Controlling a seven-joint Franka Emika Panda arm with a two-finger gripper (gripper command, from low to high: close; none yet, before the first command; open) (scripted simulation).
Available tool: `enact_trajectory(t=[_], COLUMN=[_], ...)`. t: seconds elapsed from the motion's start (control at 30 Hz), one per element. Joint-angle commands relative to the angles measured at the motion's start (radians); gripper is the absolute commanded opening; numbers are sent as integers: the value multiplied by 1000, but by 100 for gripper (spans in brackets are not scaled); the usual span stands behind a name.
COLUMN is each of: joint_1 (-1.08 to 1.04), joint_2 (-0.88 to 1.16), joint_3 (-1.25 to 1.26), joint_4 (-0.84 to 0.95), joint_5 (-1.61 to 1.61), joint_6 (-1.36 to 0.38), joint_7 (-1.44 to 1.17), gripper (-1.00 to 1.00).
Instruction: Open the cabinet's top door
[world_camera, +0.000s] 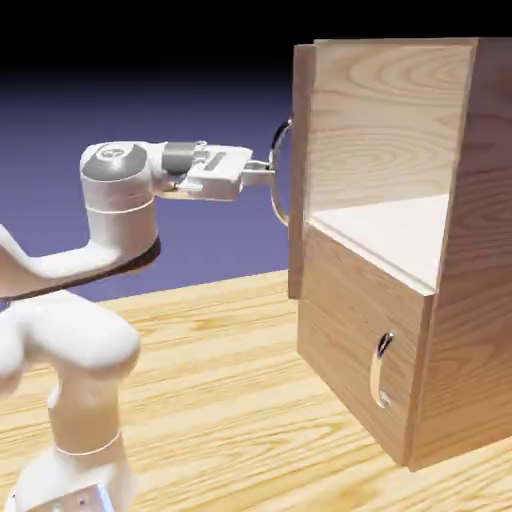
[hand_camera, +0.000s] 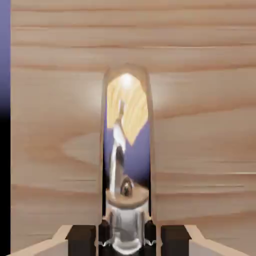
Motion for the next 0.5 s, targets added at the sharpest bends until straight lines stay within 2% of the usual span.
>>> enact_trajectory(t=[0.0,0.47], joint_1=[1,-16], joint_2=[-1,133], joint_3=[36,544], joint_4=[-3,92], joint_5=[34,490], joint_6=[-23,-377], joint_7=[2,71], gripper=[-100,-100])
